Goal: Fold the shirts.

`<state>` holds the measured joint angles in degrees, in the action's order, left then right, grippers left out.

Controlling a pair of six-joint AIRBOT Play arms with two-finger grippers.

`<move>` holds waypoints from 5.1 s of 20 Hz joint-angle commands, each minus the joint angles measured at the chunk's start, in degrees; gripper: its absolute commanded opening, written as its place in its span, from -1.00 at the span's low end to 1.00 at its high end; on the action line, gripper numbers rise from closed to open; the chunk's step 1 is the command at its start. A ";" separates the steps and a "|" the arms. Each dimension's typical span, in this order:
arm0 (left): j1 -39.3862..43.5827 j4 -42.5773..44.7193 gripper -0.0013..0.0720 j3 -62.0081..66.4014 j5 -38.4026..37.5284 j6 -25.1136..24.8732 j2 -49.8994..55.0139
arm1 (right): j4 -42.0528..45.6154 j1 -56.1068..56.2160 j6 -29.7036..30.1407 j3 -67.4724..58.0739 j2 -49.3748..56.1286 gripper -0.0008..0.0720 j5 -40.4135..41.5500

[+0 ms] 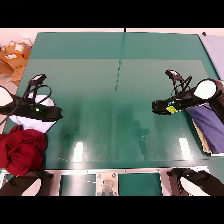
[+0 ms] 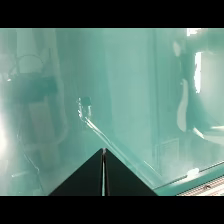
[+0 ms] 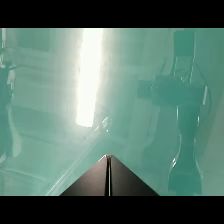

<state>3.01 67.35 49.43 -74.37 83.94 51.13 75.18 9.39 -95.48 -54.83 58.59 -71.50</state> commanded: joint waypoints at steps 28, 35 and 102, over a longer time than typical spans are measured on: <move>-10.19 37.64 -0.92 -1.77 15.85 11.52 23.32 | 0.00 0.04 -0.02 0.04 -0.04 -0.94 -0.02; 2.60 34.88 -0.93 16.83 2.56 7.69 12.28 | 0.00 0.04 -0.02 0.04 -0.04 -0.94 1.20; 2.73 11.78 -0.92 61.61 22.34 -7.32 -8.22 | -43.36 -32.74 20.06 -43.50 -17.57 -0.94 5.03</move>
<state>5.76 69.78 107.72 -45.34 75.55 43.64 31.51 -21.41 -74.30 -96.18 45.01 -68.53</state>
